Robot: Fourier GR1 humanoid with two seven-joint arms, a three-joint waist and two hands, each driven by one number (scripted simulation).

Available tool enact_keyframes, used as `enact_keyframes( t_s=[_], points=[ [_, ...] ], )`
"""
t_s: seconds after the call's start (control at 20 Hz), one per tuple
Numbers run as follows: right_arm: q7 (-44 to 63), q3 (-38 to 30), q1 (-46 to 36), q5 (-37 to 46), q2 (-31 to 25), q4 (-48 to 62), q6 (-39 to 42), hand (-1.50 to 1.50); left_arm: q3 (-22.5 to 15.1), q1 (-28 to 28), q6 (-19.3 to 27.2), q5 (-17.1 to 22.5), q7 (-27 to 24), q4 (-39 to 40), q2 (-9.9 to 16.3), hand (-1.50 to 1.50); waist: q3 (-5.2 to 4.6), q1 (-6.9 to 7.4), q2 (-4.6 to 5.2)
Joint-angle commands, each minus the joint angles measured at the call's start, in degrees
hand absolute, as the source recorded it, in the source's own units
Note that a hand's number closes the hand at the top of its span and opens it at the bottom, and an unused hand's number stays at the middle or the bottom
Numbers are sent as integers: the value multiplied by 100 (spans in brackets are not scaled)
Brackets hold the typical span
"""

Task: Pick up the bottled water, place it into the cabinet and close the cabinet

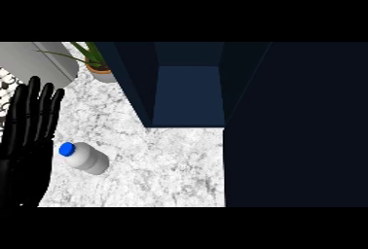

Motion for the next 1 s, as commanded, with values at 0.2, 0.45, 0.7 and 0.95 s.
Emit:
enact_keyframes(
  t_s=[0.2, 0.45, 0.7, 0.95],
  points=[
    [166, 86, 670, -179, 36, -837, 84, -150, 993, 382, 1226, -829, 256, -182, -172, -150, 137, 23, -4],
    [1054, 773, 1446, -538, 239, -779, 283, -150, 676, 621, 2061, -587, 1663, -302, -503, -150, 140, 9, 16],
    [1642, 1076, 2471, -631, 205, -2287, 232, -150, -352, 1163, 2773, -1475, 2303, -1196, -510, -150, 137, -9, 1],
    [1760, 1373, 2715, -455, 276, -2530, 189, -150, -939, 883, 3358, -2368, 3065, -1043, -512, -150, 138, -5, 24]
  ],
)
